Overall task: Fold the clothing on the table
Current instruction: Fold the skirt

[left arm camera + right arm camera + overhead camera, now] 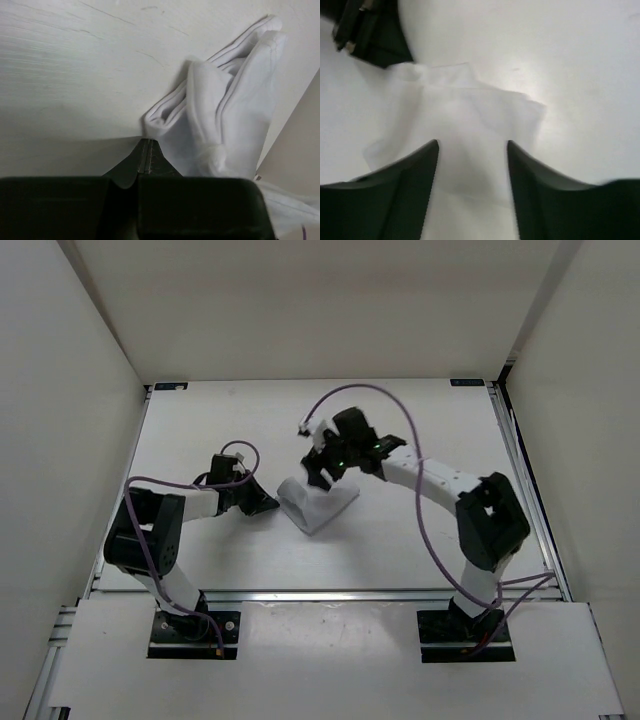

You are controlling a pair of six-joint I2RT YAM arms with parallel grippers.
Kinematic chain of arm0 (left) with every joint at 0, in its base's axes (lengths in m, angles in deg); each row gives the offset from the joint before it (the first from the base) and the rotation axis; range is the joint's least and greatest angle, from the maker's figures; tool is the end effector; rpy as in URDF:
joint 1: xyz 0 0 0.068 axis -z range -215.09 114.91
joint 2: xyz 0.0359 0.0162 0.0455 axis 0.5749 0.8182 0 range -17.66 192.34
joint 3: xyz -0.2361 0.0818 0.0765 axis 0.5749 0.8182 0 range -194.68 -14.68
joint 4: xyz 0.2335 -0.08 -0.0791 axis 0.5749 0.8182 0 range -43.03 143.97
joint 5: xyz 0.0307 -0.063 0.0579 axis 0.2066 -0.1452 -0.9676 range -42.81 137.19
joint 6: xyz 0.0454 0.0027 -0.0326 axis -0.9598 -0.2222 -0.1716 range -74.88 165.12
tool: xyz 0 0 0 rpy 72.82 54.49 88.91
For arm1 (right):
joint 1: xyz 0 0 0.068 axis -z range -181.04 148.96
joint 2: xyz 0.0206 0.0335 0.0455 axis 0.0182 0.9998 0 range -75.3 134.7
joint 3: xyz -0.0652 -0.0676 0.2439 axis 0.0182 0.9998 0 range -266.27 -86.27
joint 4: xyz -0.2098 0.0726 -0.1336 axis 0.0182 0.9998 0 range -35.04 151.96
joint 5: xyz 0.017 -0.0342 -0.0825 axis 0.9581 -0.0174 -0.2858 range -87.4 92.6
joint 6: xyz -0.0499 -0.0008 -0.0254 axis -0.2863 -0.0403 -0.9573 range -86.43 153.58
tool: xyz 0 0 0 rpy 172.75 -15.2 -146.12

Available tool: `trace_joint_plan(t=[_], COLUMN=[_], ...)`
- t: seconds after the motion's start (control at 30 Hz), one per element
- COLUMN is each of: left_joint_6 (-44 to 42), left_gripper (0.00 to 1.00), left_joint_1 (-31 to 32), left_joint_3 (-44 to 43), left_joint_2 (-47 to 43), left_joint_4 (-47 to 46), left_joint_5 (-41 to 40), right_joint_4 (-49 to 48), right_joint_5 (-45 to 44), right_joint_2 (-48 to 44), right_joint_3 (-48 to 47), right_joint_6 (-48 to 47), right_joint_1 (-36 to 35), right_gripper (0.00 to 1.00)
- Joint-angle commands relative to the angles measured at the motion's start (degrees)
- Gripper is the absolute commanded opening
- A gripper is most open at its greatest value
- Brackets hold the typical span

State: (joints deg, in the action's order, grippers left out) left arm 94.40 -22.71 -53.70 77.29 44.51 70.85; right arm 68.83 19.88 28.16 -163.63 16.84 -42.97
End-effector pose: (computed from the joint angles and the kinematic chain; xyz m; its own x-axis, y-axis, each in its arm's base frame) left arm 0.2824 -0.0779 0.1095 -0.8377 -0.5268 -0.1438 -0.3145 0.6808 -0.6615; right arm 0.2957 0.2811 0.2346 -0.2252 -0.5718 -0.7889 -0.9108 0.4111 -0.0380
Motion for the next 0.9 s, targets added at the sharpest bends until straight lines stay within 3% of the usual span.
trace_joint_plan(t=[0.0, 0.03, 0.1, 0.2, 0.3, 0.33, 0.37, 0.43, 0.47, 0.53, 0.6, 0.7, 0.73, 0.77, 0.87], left_joint_6=[-3.57, -3.83, -4.1, -4.27, -3.49, -3.05, -1.65, -0.41, -0.5, 0.73, 9.21, 18.72, 22.06, 23.4, 26.84], left_gripper=[0.0, 0.0, 0.0, 0.0, 0.0, 0.0, 0.0, 0.0, 0.0, 0.02, 0.08, 0.21, 0.37, 0.96, 0.99], left_joint_1=[-1.83, -2.44, -1.92, -1.31, -2.01, -2.79, -3.76, -4.82, -4.39, -4.21, -3.95, -1.66, 0.25, 2.01, 6.15], left_joint_3=[-2.02, -2.63, -3.51, -5.26, -2.73, -0.72, 1.39, 2.72, 3.16, 4.47, 9.12, 15.03, 15.81, 16.26, 15.57], left_joint_2=[-5.29, -5.83, -8.11, -8.91, -12.59, -15.04, -15.93, -19.09, -21.11, -25.41, -29.82, -34.66, -35.27, -35.45, -33.36], left_joint_4=[4.37, 4.65, 4.74, 8.06, 8.18, 7.56, 5.38, 6.93, 8.25, 10.46, 5.73, -3.66, -5.96, -7.54, -9.07], left_joint_5=[-0.98, -1.07, -0.9, -0.02, -0.1, 0.5, 2.42, 4.46, 4.03, 2.1, 1.65, -0.8, -2.03, -2.65, -5.99], right_joint_4=[-3.67, -2.54, -0.25, 1.87, -0.85, -1.56, -2.61, -1.57, -1.56, -0.95, -0.42, -0.42, 0.1, 0.28, -0.42], right_joint_5=[1.51, 5.62, 12.84, 17.61, 21.64, 23.31, 25.5, 26.84, 26.58, 24.04, 20.61, 21.82, 21.92, 22.44, 25.61], right_joint_2=[-9.23, -9.5, -10.3, -10.56, -10.12, -9.86, -9.16, -7.41, -6.79, -5.99, -3.98, -1.25, -0.9, -0.46, 0.42], right_joint_3=[0.1, 1.32, 4.05, 8.27, 12.93, 13.37, 13.64, 12.59, 11.37, 9.52, 6.71, 3.55, 1.79, 1.34, 1.16], right_joint_6=[8.81, 10.47, 10.58, 8.73, 14.16, 15.05, 16.11, 16.38, 16.29, 15.07, 13.14, 10.5, 9.97, 9.35, 10.84], right_joint_1=[7.63, 8.87, 12.82, 12.58, 13.8, 14.16, 14.07, 14.16, 13.99, 13.46, 13.89, 15.65, 15.91, 16.87, 18.81], right_gripper=[0.56, 0.27, 0.08, 0.04, 0.21, 0.33, 0.57, 0.8, 0.87, 0.88, 0.88, 0.88, 0.88, 0.88, 0.86])
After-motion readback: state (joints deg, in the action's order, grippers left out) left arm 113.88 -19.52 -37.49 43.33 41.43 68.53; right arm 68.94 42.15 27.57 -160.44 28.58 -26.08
